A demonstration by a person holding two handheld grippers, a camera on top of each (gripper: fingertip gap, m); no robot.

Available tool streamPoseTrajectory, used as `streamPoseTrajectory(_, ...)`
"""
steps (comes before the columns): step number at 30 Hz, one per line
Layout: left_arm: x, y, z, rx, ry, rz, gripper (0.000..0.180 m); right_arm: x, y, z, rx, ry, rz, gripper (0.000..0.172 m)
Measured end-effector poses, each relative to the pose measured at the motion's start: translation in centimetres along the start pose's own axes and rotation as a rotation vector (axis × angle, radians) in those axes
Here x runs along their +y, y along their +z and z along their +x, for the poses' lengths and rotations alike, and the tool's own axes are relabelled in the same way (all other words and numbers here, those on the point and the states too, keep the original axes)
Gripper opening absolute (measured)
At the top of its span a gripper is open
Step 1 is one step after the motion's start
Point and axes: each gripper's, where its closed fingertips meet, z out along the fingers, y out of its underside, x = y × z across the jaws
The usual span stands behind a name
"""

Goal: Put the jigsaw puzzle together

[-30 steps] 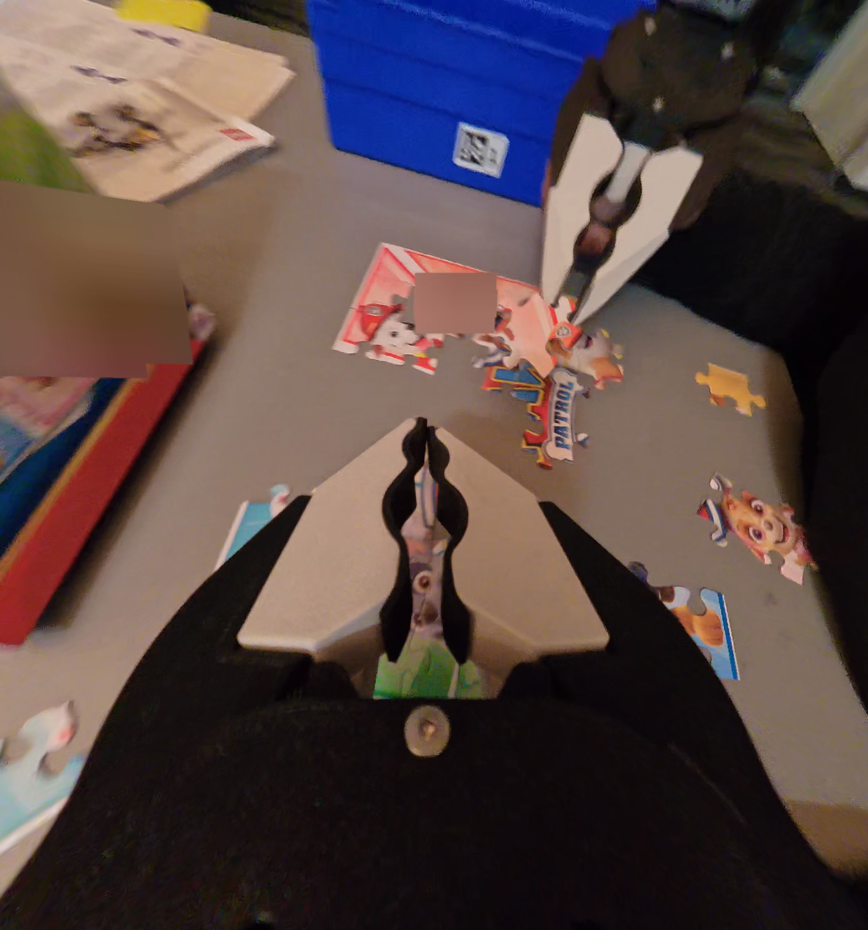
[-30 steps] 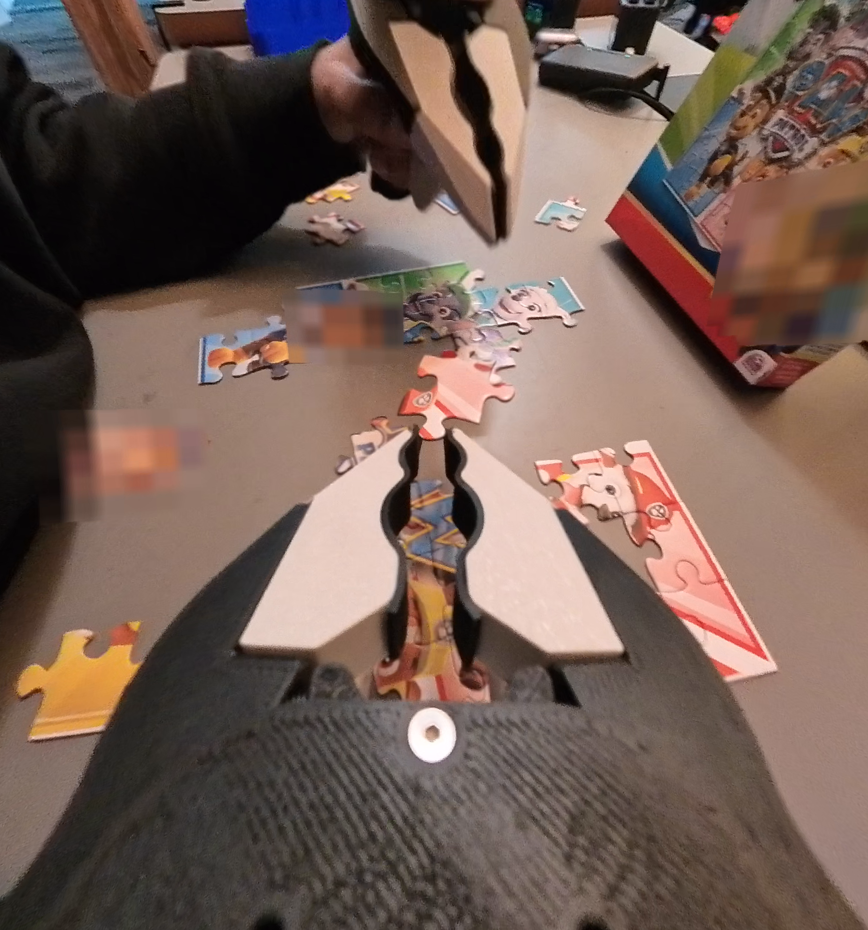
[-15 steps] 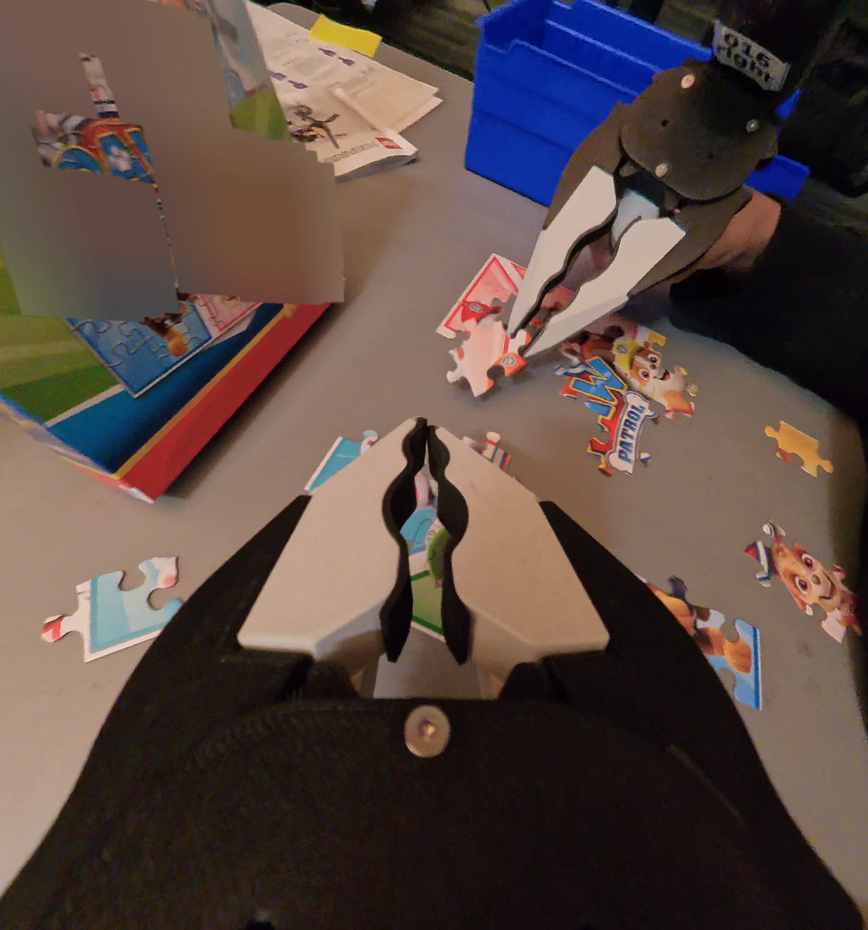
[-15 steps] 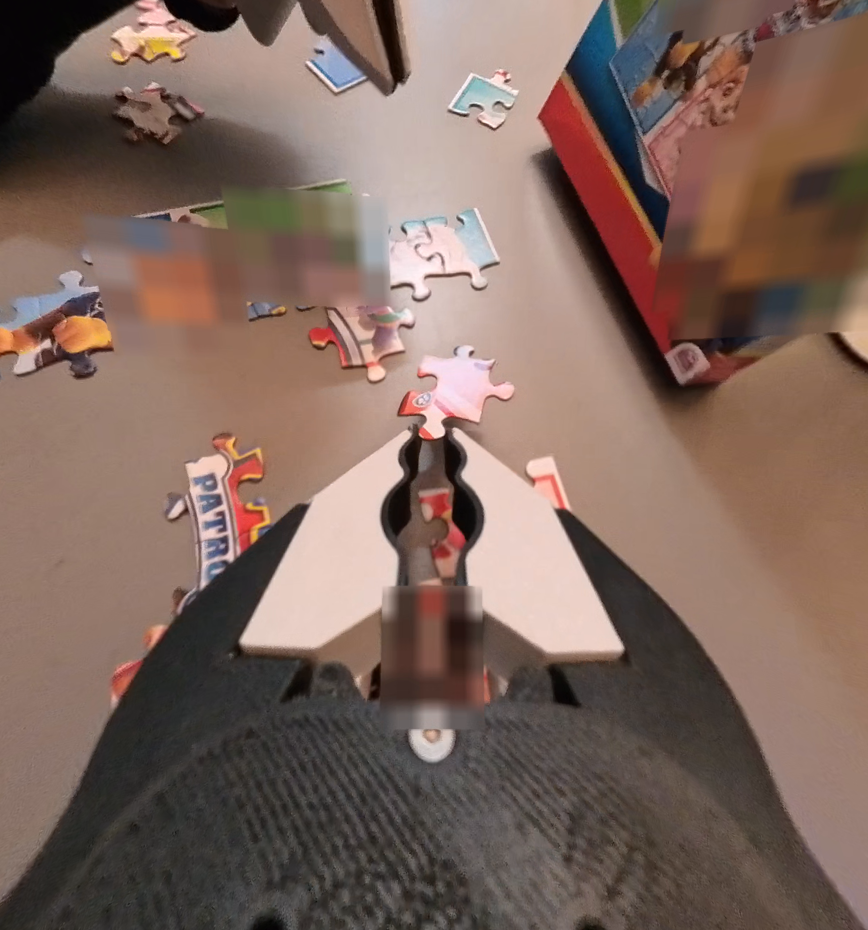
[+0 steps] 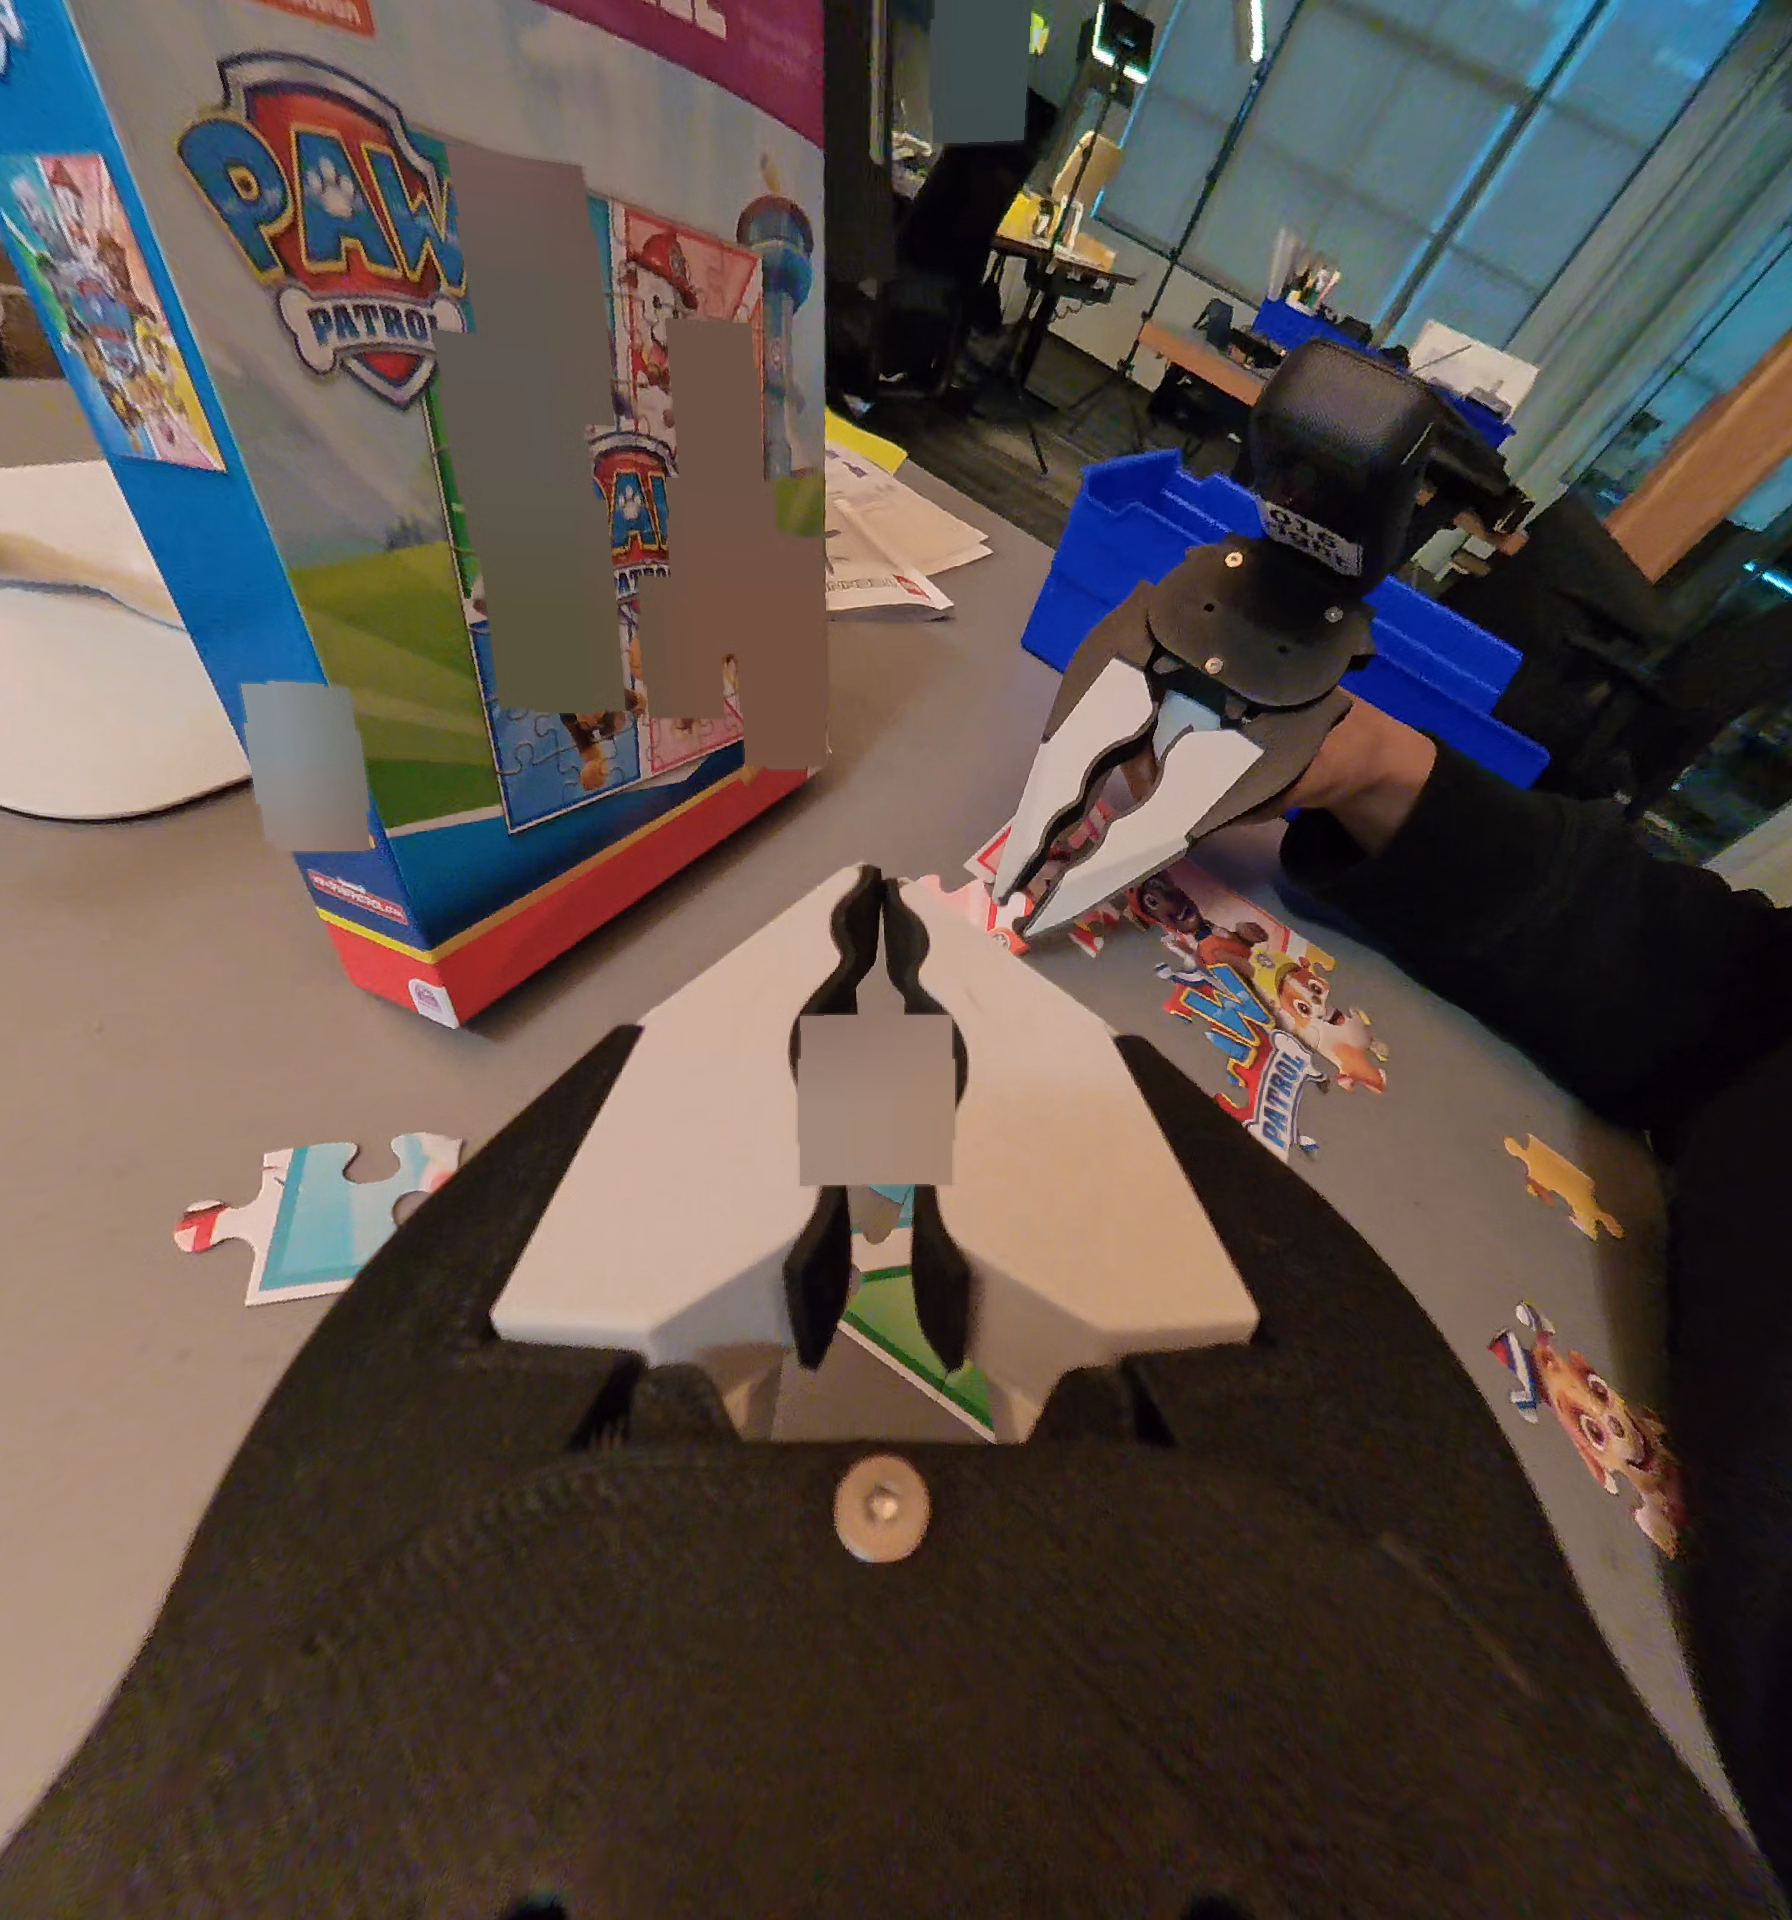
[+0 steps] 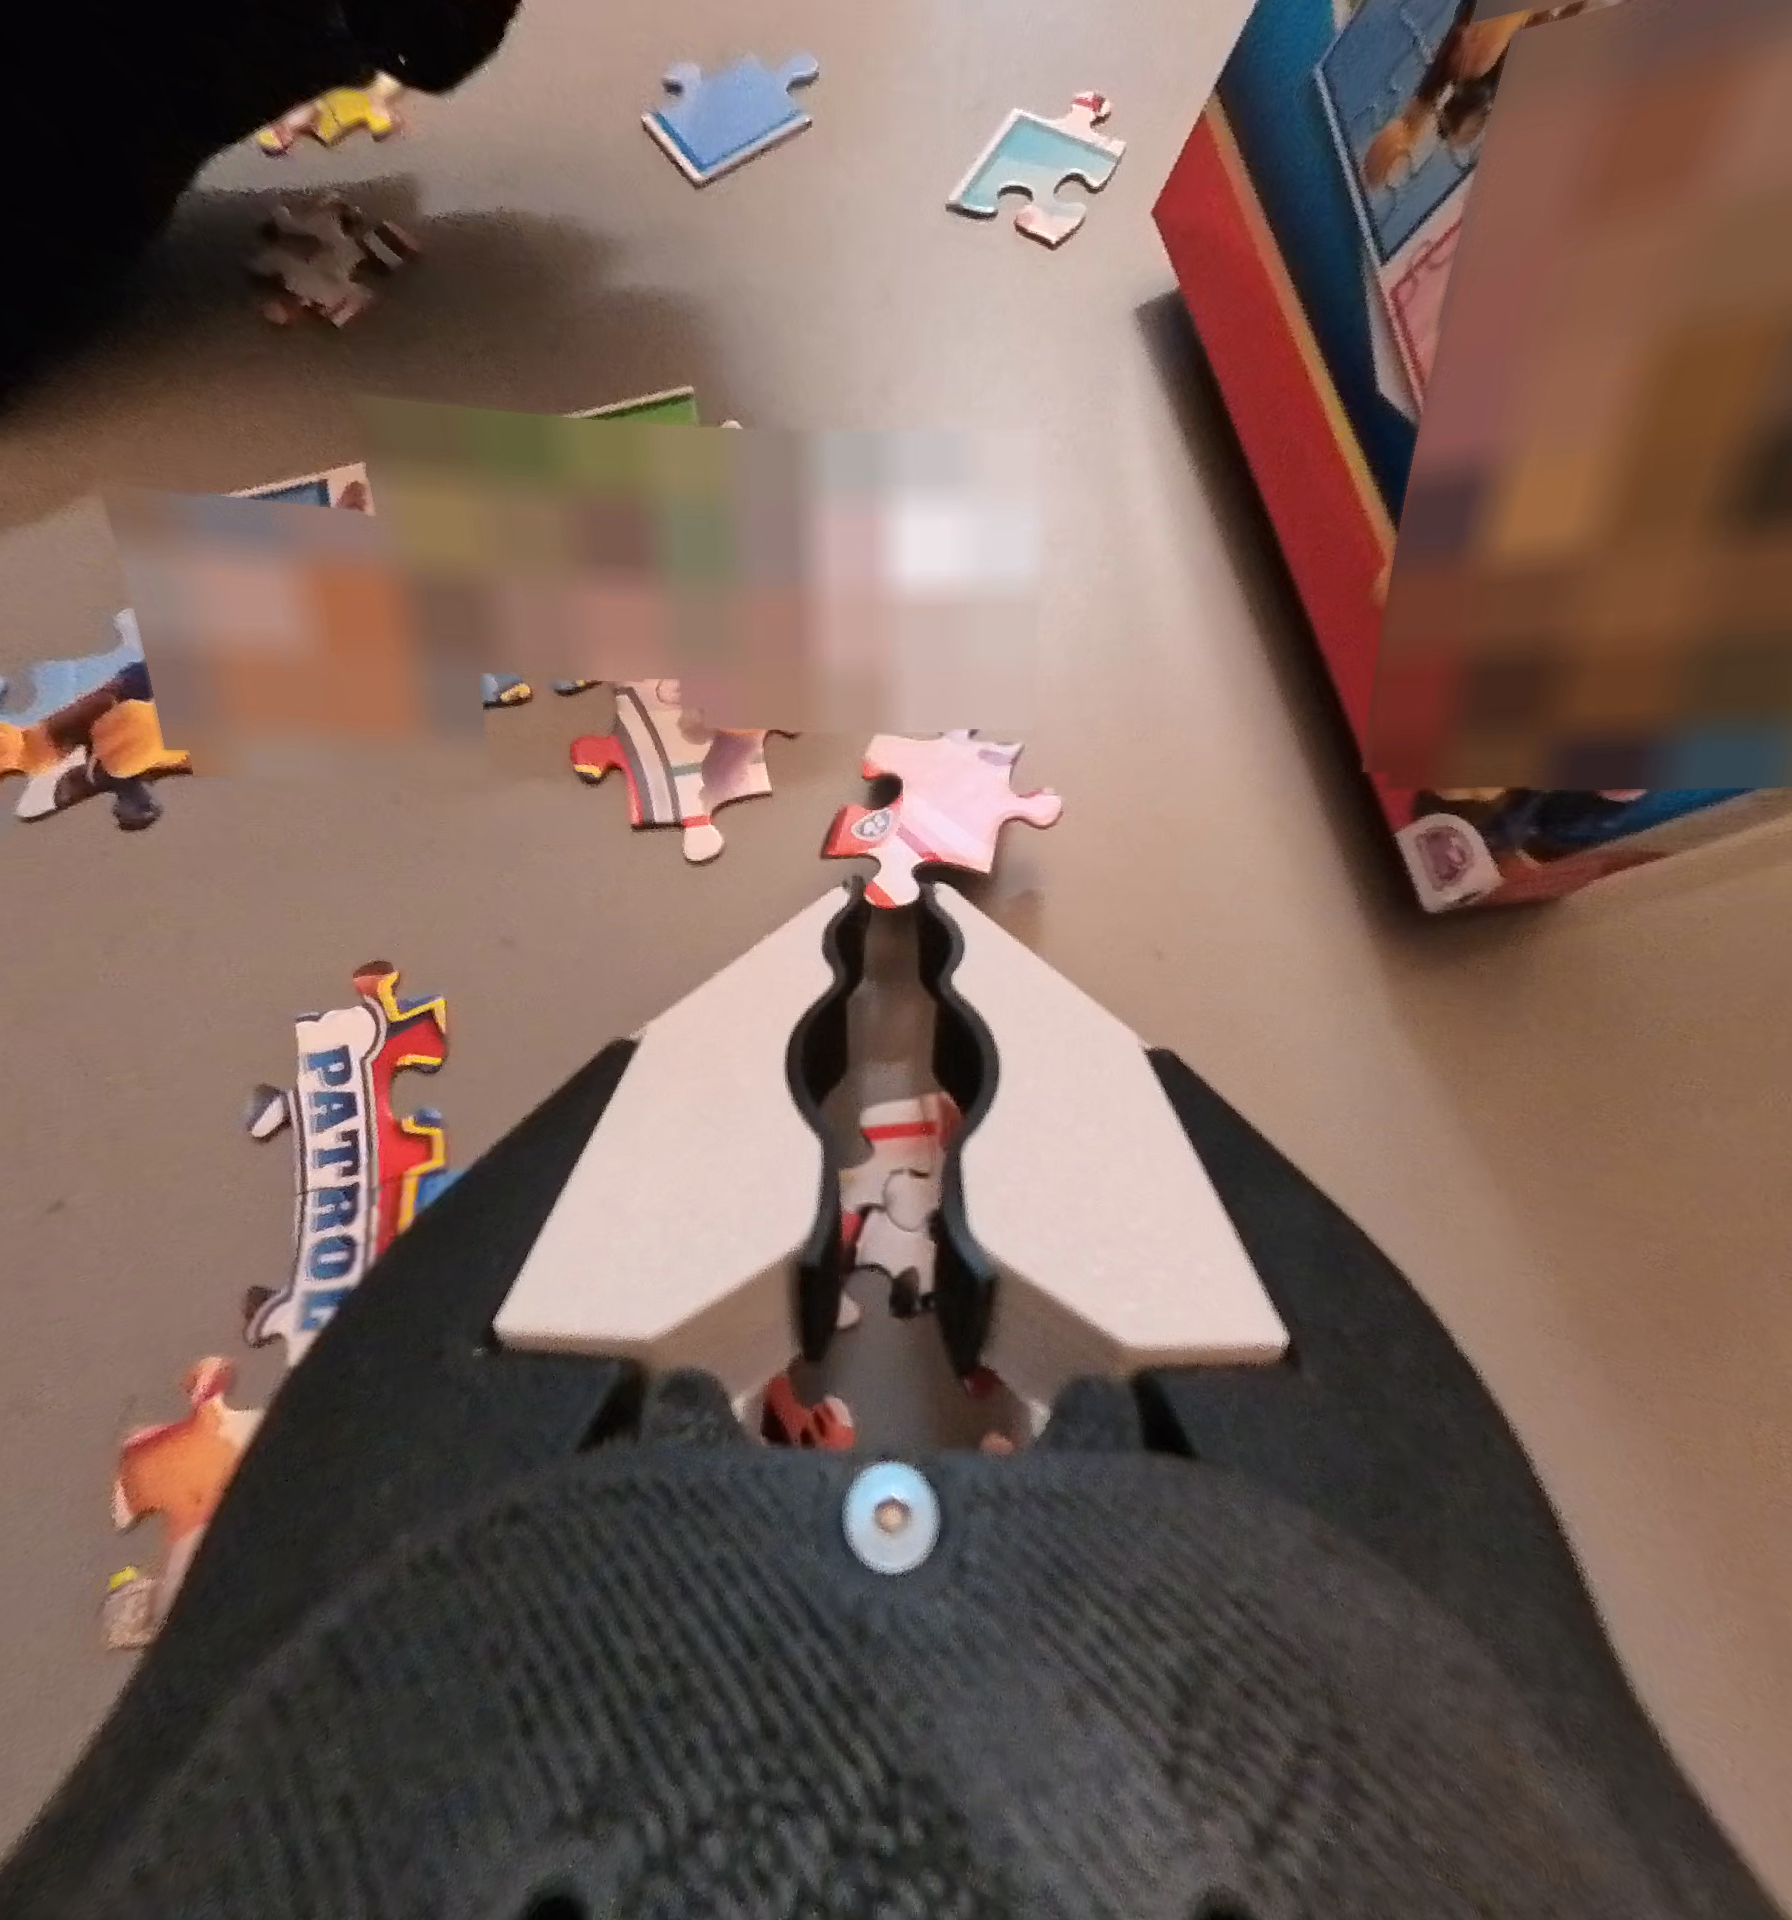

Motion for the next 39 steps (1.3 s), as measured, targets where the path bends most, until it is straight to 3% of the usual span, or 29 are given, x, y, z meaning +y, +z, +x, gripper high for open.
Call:
streamPoseTrajectory(13, 0.4, 0.0, -1.2, -0.083, 0.02, -0.022, 0.0, 1.5, -0.3, 3.6, 0.159, 0.09, -0.02, 0.007)
streamPoseTrajectory(17, -0.3, -4.0, -5.7, -0.412, 0.115, -0.062, 0.0, 1.9, -0.2, 4.0, 0.203, 0.108, -0.04, 0.007)
streamPoseTrajectory(21, -3.7, -10.1, -7.6, -0.639, 0.117, 0.1, 0.0, 1.8, -0.1, 3.6, 0.2, 0.09, -0.034, 0.007)
streamPoseTrajectory(24, -5.2, -12.3, -7.4, -0.66, 0.086, 0.202, 0.0, 1.2, -0.2, 3.6, 0.225, 0.085, -0.013, 0.013)
streamPoseTrajectory(27, -5.3, -13.3, -7.7, -0.689, 0.096, 0.206, 0.0, 0.6, -1.4, 3.6, 0.296, 0.089, 0.0, 0.029)
streamPoseTrajectory(30, -5.8, -14.5, -7.2, -0.701, 0.118, 0.227, 0.0, -0.4, -3.1, 2.5, 0.35, 0.111, 0.048, 0.03)
streamPoseTrajectory(35, -7.3, -18.4, -6.3, -0.708, 0.142, 0.315, 0.0, -2.7, -5.1, -2.9, 0.359, 0.089, 0.107, 0.031)
streamPoseTrajectory(39, -8.2, -20.3, -6.4, -0.616, 0.077, 0.281, 0.001, -4.3, -5.7, -6.8, 0.4, 0.065, 0.136, 0.03)
